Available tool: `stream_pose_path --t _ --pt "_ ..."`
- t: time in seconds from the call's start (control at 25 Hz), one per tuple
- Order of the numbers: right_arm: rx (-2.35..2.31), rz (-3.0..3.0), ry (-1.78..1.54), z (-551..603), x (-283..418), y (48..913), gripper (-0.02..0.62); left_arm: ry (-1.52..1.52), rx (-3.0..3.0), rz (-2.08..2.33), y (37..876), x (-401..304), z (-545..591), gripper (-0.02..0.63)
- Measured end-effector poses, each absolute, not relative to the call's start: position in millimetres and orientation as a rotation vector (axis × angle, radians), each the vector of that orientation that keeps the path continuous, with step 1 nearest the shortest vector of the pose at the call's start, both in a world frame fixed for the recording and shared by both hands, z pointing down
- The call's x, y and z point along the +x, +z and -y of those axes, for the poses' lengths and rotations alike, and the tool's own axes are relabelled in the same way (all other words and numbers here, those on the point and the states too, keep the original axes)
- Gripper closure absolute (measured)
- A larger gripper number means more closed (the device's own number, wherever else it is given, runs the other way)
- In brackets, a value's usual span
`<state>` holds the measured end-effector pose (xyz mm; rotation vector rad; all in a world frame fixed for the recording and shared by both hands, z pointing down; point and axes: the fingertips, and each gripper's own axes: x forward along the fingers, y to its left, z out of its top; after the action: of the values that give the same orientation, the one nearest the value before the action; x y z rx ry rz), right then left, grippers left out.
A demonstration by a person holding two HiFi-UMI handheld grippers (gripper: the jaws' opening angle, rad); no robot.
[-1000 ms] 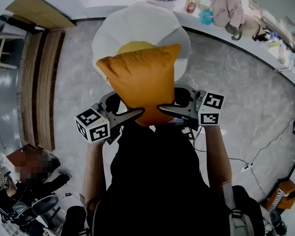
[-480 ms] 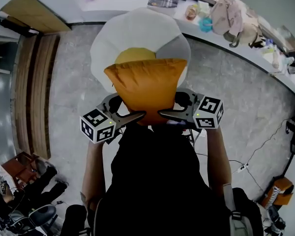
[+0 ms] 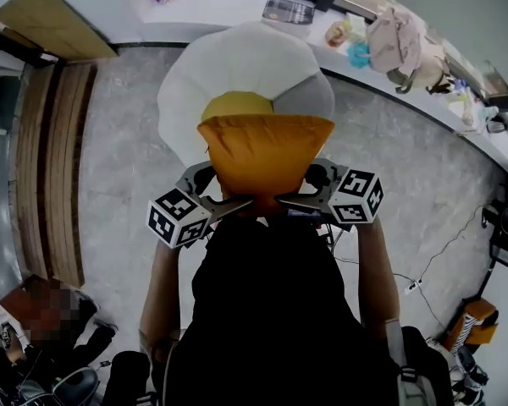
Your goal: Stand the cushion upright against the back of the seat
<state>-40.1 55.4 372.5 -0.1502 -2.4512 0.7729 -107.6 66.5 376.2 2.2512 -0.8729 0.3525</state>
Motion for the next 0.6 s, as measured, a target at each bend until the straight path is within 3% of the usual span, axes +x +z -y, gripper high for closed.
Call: stream_pose_path --t 0.6 --pt "-0.066 2.266 0.787 -34 -59 428 0.290 0.513 2.241 0.745 431 -129 -38 0.198"
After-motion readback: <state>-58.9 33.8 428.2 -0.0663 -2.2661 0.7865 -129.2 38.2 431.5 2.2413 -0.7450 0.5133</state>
